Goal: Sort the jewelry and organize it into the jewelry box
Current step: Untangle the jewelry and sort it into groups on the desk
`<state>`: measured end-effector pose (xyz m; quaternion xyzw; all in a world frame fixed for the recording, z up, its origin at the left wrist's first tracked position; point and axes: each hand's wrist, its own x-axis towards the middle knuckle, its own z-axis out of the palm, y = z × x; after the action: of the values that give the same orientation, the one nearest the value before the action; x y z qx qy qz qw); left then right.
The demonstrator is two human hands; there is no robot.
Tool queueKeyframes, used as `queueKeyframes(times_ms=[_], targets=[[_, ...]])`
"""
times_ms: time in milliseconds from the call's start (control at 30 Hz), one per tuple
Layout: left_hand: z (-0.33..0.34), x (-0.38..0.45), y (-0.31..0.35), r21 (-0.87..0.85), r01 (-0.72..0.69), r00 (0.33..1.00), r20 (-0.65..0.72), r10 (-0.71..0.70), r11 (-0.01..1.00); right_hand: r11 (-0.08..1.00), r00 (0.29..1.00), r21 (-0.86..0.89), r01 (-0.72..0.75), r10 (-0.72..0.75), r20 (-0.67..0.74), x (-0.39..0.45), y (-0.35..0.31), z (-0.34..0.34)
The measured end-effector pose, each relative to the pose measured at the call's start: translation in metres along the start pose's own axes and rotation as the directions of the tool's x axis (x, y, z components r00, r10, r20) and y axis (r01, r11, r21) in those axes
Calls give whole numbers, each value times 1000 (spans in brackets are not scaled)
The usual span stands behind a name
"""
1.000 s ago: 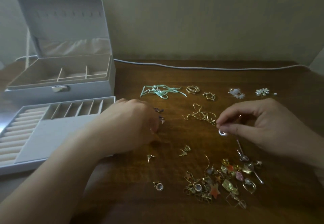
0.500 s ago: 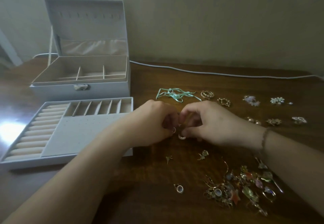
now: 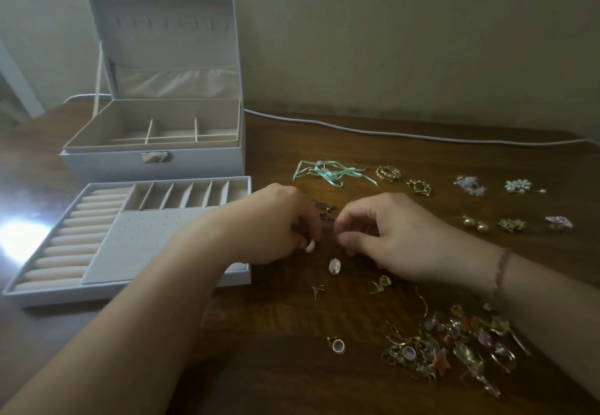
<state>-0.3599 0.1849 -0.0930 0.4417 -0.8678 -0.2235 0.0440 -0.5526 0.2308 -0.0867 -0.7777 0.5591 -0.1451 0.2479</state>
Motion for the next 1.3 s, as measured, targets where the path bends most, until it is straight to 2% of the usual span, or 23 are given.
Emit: queueKeyframes(times_ms=[100, 300, 633, 900, 1067, 1300], targets=[[0, 0, -3, 2, -12, 1000, -24, 12, 1000, 999, 1000, -27, 20, -20, -9, -5, 1, -2], [-2, -2, -4, -15, -76, 996, 41, 77, 997, 985, 990, -150, 82, -63, 129, -14, 0, -6], [-5, -6, -3, -55, -107, 993, 40, 109, 993, 978, 992, -164, 129, -124, 39, -6, 6, 7], [-6, -6, -3, -62, -44, 996, 74, 49, 997, 974, 985, -147, 171, -164, 62, -6, -2, 4], [-5, -5, 0, -20, -53, 997, 63, 54, 998, 931, 970, -277, 239, -219, 102, -5, -6, 9], [-6, -6, -1, 28, -67, 996, 60, 65, 997, 929, 967, -275, 248, -221, 128, -1, -4, 7]])
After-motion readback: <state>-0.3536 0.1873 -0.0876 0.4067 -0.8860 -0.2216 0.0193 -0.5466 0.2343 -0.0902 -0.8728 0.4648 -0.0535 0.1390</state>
